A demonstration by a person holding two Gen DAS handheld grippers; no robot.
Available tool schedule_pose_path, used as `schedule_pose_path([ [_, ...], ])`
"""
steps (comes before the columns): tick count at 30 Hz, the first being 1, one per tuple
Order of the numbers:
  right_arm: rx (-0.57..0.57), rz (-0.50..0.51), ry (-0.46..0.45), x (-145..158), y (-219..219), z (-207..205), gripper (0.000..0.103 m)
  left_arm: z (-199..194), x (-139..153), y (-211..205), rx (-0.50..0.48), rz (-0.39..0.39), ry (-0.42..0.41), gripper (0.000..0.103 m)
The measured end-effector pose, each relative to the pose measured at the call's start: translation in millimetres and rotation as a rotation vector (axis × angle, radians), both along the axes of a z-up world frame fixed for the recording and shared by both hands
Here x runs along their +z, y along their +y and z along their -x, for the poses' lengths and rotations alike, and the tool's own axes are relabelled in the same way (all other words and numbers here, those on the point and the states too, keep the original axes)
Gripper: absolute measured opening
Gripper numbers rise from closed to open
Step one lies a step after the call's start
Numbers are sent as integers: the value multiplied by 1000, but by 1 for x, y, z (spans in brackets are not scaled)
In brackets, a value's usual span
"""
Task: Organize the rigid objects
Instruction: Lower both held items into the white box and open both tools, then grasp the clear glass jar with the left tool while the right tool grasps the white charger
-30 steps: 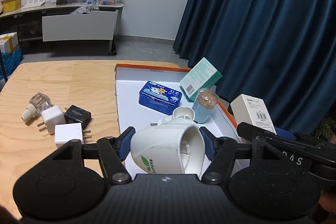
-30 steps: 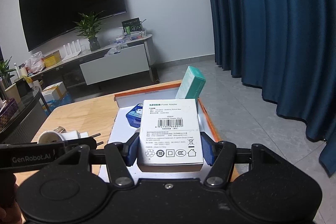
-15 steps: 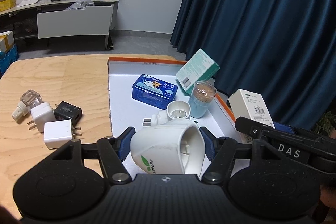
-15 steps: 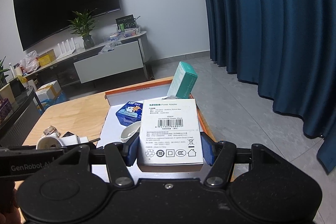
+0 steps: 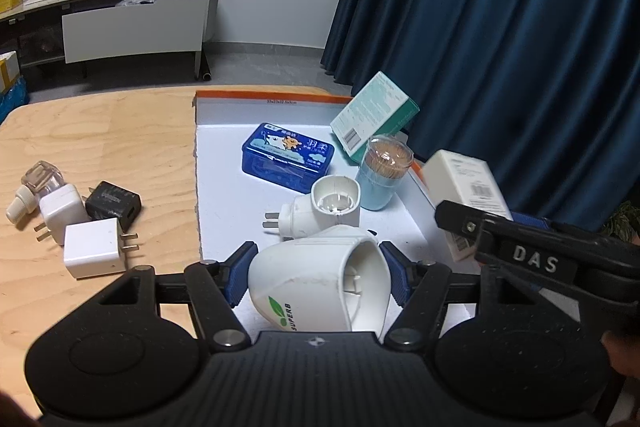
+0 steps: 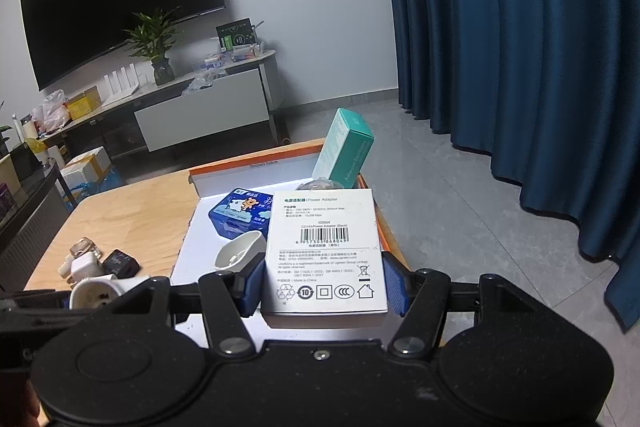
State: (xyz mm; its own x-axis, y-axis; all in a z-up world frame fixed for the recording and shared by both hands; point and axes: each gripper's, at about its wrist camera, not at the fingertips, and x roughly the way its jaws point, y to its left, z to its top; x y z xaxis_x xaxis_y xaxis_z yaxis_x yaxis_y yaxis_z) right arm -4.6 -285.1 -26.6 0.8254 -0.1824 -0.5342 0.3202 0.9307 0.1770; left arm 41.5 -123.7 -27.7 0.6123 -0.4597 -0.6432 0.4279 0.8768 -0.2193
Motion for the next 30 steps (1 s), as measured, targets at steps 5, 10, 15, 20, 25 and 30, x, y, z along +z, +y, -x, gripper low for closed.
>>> schedule_pose_path([
  [5,-25,-12,-36,4,-7,6,78,-3,-1,-2,-5,-5,7,66],
  [10,-39,-11,-76,12,-9,16,77,-6,-6,-10,-36,-2,31,67],
  [15,-40,-4,-92,17,-7,20,77,-3,-6,-11,-75,23,50,79],
  [20,-12,-3,-103,20,2,19,77,-1,5,0,-43,30,36,80],
  [25,25,-8,-108,23,16,13,79,-6,12,16,32,-16,21,84],
  [30,77,1,-90,22,37,3,81,-14,15,41,107,-43,20,89],
])
